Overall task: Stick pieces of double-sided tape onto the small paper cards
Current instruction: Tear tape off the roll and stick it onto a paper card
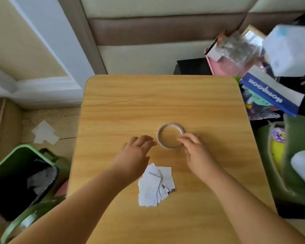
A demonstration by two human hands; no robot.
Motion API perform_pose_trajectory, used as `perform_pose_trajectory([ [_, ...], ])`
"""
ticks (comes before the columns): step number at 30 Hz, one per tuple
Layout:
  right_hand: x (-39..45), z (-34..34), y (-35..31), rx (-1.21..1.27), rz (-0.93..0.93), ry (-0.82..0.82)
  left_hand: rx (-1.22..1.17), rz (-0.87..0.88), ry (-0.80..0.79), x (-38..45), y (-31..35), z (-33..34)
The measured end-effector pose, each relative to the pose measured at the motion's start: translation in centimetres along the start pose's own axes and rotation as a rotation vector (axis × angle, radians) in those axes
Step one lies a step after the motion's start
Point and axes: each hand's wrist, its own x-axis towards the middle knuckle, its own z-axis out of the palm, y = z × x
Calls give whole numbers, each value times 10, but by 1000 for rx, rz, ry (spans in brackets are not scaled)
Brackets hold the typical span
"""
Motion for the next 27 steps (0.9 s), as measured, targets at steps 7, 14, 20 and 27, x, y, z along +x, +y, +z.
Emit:
perform_pose_trajectory([
  [7, 20, 14, 20, 57, -265, 114, 62, 311, 341, 41, -22, 54],
  [14, 27, -6, 9, 402, -314, 128, -147, 443, 447, 58, -33, 41],
  [20, 43, -10, 7, 537, -359, 328, -340, 405, 406, 69, -26, 27],
  [27, 20, 6, -21, 467, -270, 680, -519, 316, 478, 49, -1, 35],
])
